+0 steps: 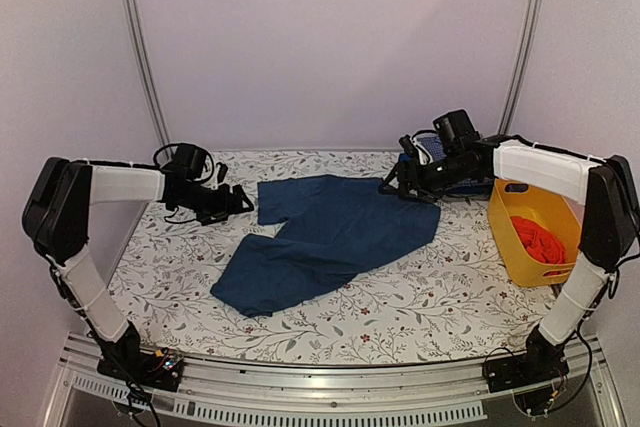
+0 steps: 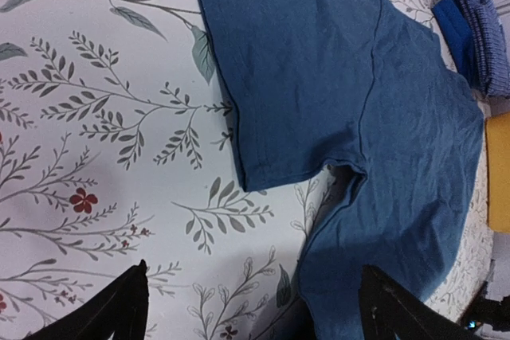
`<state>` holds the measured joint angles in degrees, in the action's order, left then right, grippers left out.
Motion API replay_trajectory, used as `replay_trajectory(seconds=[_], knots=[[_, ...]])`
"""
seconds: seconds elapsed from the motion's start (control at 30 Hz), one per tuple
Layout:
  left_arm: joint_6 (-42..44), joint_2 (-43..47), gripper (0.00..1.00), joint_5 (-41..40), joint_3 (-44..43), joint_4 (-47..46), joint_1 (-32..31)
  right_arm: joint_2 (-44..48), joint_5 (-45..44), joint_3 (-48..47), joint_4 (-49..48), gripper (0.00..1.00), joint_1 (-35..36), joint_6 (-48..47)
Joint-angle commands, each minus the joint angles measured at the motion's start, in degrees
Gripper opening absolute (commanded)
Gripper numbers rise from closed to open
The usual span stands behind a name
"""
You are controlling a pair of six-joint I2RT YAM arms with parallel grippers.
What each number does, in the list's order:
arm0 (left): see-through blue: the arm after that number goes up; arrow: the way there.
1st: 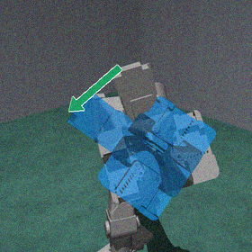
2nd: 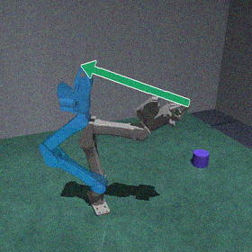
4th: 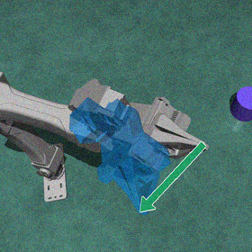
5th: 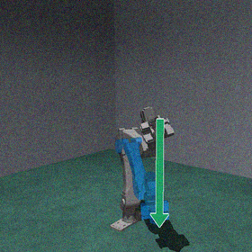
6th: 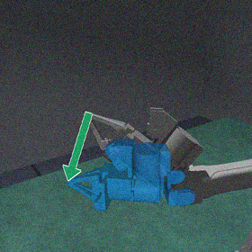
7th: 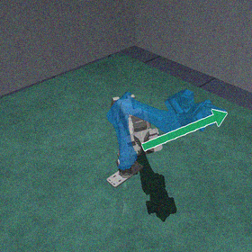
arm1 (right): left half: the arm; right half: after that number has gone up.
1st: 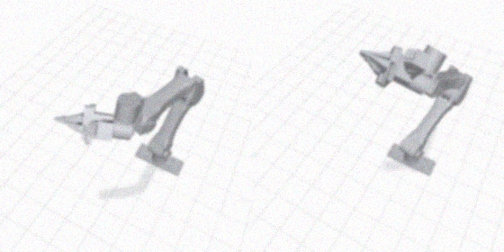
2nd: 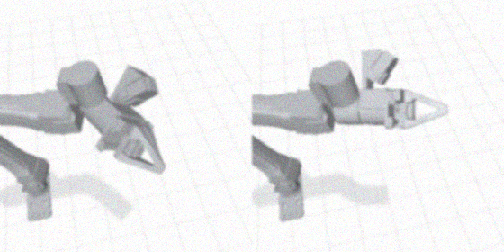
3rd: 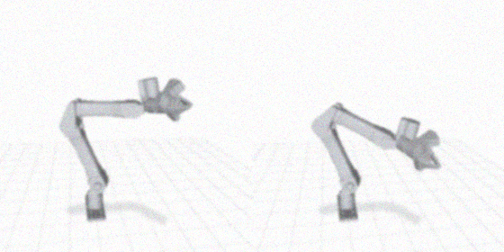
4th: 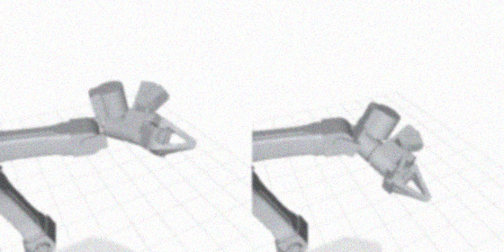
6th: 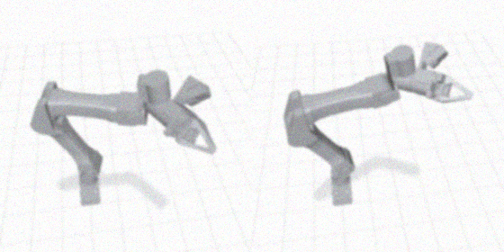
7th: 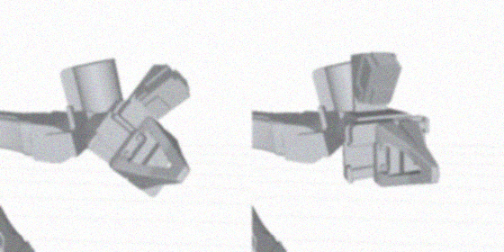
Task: Fold and stack the mixed laundry pile
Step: Flatten out the crumpled T-shirt at the center of the board.
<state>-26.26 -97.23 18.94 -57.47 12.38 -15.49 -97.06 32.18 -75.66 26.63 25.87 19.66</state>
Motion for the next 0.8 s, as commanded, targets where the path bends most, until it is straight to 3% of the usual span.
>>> replay_trajectory(seconds=[0.0,0.2,0.57,0.67,0.77], knots=[[0.62,-9.36,0.88,2.91,-9.48,-0.57,-0.62,-2.75,0.88,-1.31,0.49,0.77,0.24,-0.47],[1.62,-22.38,0.83,-1.53,-23.92,4.40,-1.46,-3.48,-1.32,-2.06,3.36,0.77,0.37,-1.40],[5.79,-43.24,0.82,-18.73,-50.65,20.56,-7.74,1.14,-5.50,-0.69,5.91,0.79,-4.39,-0.95],[7.37,-47.80,0.69,-20.56,-57.69,24.44,-8.96,2.31,-5.64,-0.82,6.39,0.79,-6.28,-1.35],[9.05,-50.21,0.40,-17.15,-62.88,26.07,-9.57,2.66,-5.97,-1.97,7.24,0.80,-7.00,-2.90]])
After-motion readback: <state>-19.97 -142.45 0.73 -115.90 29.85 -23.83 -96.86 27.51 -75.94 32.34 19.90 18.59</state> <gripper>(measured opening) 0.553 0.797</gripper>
